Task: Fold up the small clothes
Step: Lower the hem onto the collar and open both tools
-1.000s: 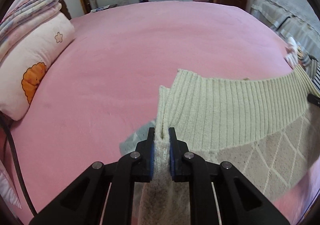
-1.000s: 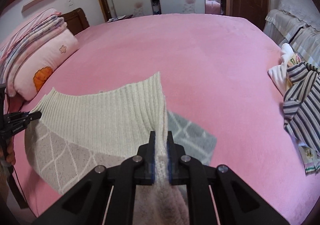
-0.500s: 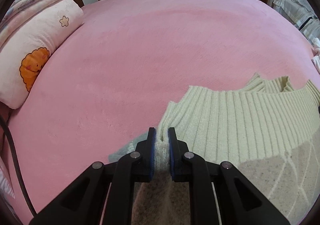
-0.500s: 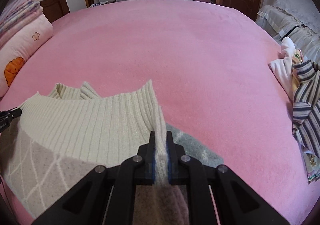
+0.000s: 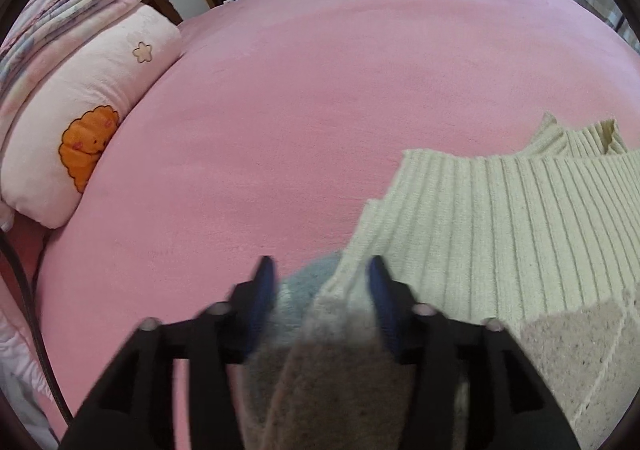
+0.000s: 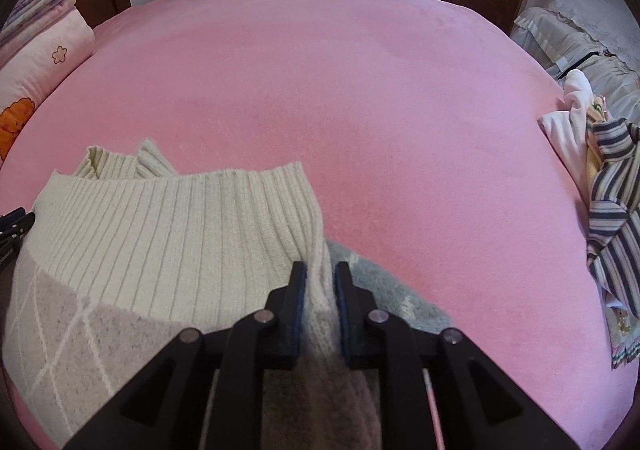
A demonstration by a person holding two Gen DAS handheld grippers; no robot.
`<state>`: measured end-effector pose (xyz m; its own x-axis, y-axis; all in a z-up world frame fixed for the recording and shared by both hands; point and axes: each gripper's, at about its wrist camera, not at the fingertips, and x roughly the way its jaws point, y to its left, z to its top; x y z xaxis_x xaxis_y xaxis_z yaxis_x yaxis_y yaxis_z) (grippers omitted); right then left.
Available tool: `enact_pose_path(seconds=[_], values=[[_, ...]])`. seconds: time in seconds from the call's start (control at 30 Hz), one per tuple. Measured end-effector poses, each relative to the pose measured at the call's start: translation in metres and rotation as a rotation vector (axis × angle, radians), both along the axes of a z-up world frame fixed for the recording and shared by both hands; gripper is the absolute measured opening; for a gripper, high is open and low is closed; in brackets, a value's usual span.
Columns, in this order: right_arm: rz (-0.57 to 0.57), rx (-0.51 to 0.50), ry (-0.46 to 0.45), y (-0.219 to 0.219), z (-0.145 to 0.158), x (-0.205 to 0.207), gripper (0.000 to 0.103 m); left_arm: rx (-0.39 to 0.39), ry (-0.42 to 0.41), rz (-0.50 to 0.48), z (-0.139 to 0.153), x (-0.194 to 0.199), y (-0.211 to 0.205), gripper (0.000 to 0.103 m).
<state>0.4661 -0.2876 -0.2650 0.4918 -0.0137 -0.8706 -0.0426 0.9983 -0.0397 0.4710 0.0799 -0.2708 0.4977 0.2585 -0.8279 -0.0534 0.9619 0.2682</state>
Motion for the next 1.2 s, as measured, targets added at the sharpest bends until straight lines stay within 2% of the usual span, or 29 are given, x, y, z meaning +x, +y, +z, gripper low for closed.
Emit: enact_pose_path(seconds=[0.03, 0.1, 0.2, 0.27, 0.33, 0.4, 0.47, 0.6, 0.7, 0.8, 0.83, 0.93, 1.03, 1.1, 1.2], values=[[-0.008, -0.002, -0.008, -0.001, 0.007, -0.003, 0.035, -0.025, -0.007, 0.01, 0.006, -0.002, 0.004, 0.07], [-0.021, 0.006, -0.037, -0.006, 0.024, -0.01, 0.045, -0.083, -0.019, 0.026, 0.02, -0.007, 0.013, 0.071], [-0.023, 0.074, -0.079, -0.015, 0.053, -0.027, 0.046, -0.127, -0.029, 0.041, 0.04, -0.022, 0.017, 0.072], [-0.031, 0.103, -0.106, -0.019, 0.07, -0.042, 0.045, -0.111, -0.049, 0.041, 0.057, -0.041, 0.011, 0.074], [-0.025, 0.105, -0.123, -0.019, 0.082, -0.057, 0.043, -0.094, -0.076, 0.011, 0.07, -0.064, 0.0, 0.077], [0.001, 0.13, -0.123, -0.013, 0.089, -0.076, 0.032, -0.097, -0.096, -0.016, 0.078, -0.084, -0.01, 0.077], [0.03, 0.163, -0.106, -0.002, 0.089, -0.095, 0.028, -0.123, -0.116, -0.041, 0.084, -0.109, -0.023, 0.077], [0.076, 0.181, -0.101, 0.031, 0.083, -0.135, 0.028, -0.171, -0.165, -0.041, 0.088, -0.156, -0.046, 0.081], [0.094, 0.113, -0.131, 0.064, 0.073, -0.165, 0.028, -0.171, -0.202, -0.021, 0.082, -0.181, -0.056, 0.082], [0.121, 0.044, -0.163, 0.087, 0.063, -0.184, 0.028, -0.115, -0.218, -0.003, 0.064, -0.193, -0.055, 0.082], [0.135, 0.029, -0.168, 0.095, 0.058, -0.189, 0.028, -0.081, -0.208, 0.008, 0.054, -0.193, -0.051, 0.082], [0.141, 0.012, -0.156, 0.1, 0.047, -0.189, 0.028, -0.056, -0.17, 0.046, 0.034, -0.186, -0.032, 0.082], [0.099, -0.006, -0.13, 0.085, 0.032, -0.182, 0.026, -0.11, -0.108, 0.096, 0.013, -0.178, -0.002, 0.084], [0.054, -0.013, -0.1, 0.067, 0.02, -0.176, 0.018, -0.176, -0.096, 0.107, 0.006, -0.176, 0.014, 0.087], [-0.019, -0.057, -0.089, 0.032, 0.008, -0.176, 0.012, -0.245, -0.096, 0.117, 0.001, -0.176, 0.033, 0.09]])
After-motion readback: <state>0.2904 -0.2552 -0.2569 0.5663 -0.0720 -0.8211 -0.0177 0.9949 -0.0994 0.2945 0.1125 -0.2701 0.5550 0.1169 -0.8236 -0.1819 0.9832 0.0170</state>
